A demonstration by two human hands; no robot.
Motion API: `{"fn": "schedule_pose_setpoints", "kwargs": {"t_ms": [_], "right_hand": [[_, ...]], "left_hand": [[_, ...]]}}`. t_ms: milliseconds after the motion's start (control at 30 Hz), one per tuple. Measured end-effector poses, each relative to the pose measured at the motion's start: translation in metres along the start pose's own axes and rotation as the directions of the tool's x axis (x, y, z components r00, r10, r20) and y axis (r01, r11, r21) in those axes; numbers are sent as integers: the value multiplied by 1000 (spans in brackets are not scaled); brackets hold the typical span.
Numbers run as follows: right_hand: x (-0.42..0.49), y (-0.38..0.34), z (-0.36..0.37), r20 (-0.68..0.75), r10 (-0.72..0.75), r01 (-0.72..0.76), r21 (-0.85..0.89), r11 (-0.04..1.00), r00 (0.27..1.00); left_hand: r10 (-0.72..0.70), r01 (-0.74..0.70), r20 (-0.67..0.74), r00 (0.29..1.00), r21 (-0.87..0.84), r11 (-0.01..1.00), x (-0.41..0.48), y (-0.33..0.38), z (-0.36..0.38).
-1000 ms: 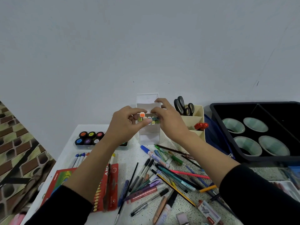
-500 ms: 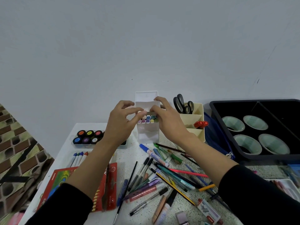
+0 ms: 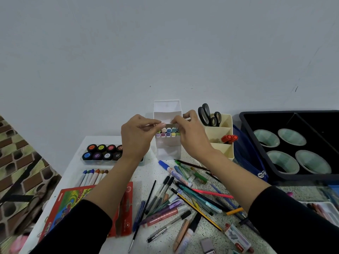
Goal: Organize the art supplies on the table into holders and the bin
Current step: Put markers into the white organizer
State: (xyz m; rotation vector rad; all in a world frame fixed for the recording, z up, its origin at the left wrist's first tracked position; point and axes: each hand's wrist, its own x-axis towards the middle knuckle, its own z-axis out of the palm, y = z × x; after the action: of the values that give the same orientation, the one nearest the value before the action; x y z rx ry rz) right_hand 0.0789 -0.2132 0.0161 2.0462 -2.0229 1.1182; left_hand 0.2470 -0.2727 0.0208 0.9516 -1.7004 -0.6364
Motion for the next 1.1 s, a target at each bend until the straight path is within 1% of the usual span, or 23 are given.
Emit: {"fn": "schedule_pose_setpoints", "kwargs": {"t_ms": [100,200,300,467,567,600,667,733,800,900,1000,1100], "right_hand": [[1,-1,0,17,11,-11,-11,1000,1000],[1,-1,0,28,17,-16,-10,1000,999],[0,-1,0,27,20,-20,-1,1000,999],[-4,-2,-3,28,33,-34,52,998,999],[-17,-9,2,-31,42,-40,49,998,999],[-20,-11,3,-49,57,-55,43,998,997],[-20,-16,6,-52,99,-97,43,994,994],[-17,-22,7,-26,127,-126,52,991,992],[-12,-29,7,11,129,-129,15,992,992],[-8,-34,8,89,182,-183,1,983,979],[-7,-37,12,144,245,-257,72,964,959],[-4,-36,13,153,238,-260,140,956,959]], "left_hand": [[30,-31,18,999,50,998,2,2,0],[43,-46,49,998,65,997,4,3,-2],[39,-42,57,998,50,998,3,2,-4],[57,-63,119,991,46,997,-2,-5,-9],[65,-66,132,989,-2,998,-9,-5,-14],[45,-42,140,989,-24,999,-11,-3,-15],[-39,49,152,988,-64,997,-11,-2,-15],[-126,145,161,979,-114,983,-8,-2,-15],[-176,204,183,967,-144,968,-2,-3,-15],[-199,224,209,957,-104,969,2,0,-15],[-204,216,201,958,-40,976,4,-1,-14],[-216,226,207,954,-28,974,6,-3,-15]]}}
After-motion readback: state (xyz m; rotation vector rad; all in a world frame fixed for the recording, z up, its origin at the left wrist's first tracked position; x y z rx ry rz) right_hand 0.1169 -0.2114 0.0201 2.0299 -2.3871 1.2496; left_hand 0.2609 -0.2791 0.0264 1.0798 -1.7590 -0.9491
